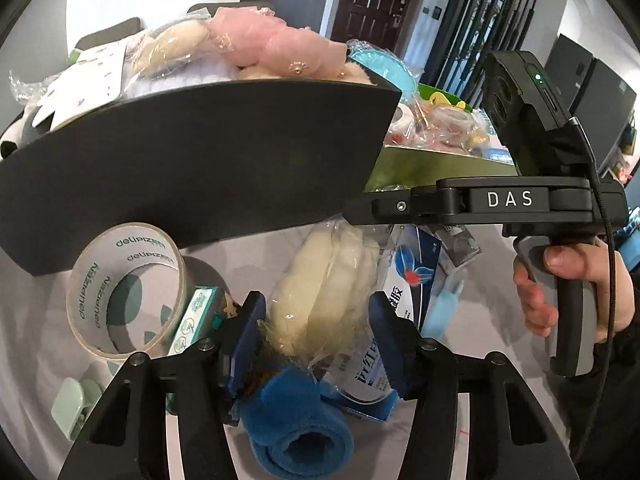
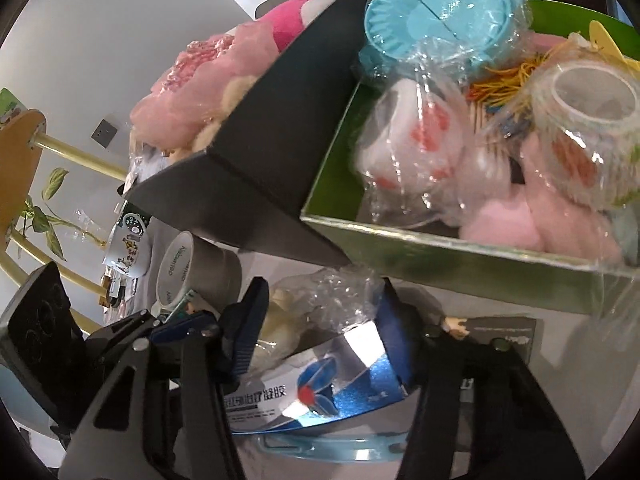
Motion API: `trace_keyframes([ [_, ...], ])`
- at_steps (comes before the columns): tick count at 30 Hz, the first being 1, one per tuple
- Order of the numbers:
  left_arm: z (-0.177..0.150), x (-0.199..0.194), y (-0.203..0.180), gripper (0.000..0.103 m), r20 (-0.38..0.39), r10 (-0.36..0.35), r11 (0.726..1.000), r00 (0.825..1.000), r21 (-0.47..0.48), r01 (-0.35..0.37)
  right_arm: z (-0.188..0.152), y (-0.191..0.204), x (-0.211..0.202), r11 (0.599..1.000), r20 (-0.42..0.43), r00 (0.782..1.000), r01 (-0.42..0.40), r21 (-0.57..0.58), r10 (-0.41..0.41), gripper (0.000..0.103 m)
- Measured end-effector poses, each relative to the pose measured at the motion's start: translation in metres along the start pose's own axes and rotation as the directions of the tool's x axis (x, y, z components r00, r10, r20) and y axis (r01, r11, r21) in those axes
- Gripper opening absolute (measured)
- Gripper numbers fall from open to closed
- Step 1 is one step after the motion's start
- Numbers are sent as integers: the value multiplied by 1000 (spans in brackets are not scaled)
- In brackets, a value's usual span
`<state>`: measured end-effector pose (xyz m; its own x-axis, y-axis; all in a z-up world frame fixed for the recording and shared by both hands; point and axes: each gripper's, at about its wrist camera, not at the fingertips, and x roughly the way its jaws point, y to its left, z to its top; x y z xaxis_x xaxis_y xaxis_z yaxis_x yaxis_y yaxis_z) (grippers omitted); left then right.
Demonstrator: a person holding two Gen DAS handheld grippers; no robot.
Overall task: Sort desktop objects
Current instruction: 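Close the left gripper on the bagged cream-white item and lift it, then carry the bagged cream-white item in the left gripper over the green box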
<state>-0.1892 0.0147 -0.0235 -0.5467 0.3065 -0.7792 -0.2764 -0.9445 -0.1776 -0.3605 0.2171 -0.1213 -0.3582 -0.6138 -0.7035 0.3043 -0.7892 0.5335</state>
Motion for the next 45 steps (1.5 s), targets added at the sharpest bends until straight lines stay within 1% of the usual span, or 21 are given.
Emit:
trace_keyframes([
  [5, -1, -10, 1, 55, 17, 6, 1000, 1000, 5, -6, 1, 6, -5, 1000, 8, 1000, 10, -19, -10, 50],
  [7, -1, -17, 2, 55, 34, 3, 1000, 999, 6, -3, 2, 9, -8, 1000, 16, 1000, 8, -28, -8, 48],
  [13, -4, -42, 3, 55, 83, -6, 1000, 997, 17, 5, 6, 24, -27, 998, 55, 998, -2, -68, 6, 48],
  [15, 2, -44, 1, 55, 90, -7, 1000, 996, 21, 5, 7, 27, -34, 997, 67, 998, -5, -78, 11, 48],
  [20, 0, -44, -4, 55, 98, -6, 999, 995, 35, 2, 8, 32, -44, 996, 85, 996, -9, -89, 16, 48],
  [23, 5, -49, -8, 55, 110, -4, 999, 994, 48, -2, 8, 31, -49, 996, 94, 995, -13, -89, 21, 48],
  [25, 7, -46, -6, 54, 117, -5, 998, 993, 55, -2, 9, 30, -53, 996, 101, 995, -15, -88, 24, 48],
  [28, 18, -42, -18, 52, 118, -3, 997, 993, 77, -6, 10, 32, -61, 996, 115, 993, -22, -88, 32, 48],
  [36, 45, -56, -44, 52, 154, 8, 992, 988, 124, -28, 15, 32, -90, 995, 175, 983, -38, -87, 53, 48],
  [45, 81, -64, -84, 52, 183, 11, 978, 983, 202, -48, 19, 19, -130, 997, 260, 963, -54, -60, 68, 48],
])
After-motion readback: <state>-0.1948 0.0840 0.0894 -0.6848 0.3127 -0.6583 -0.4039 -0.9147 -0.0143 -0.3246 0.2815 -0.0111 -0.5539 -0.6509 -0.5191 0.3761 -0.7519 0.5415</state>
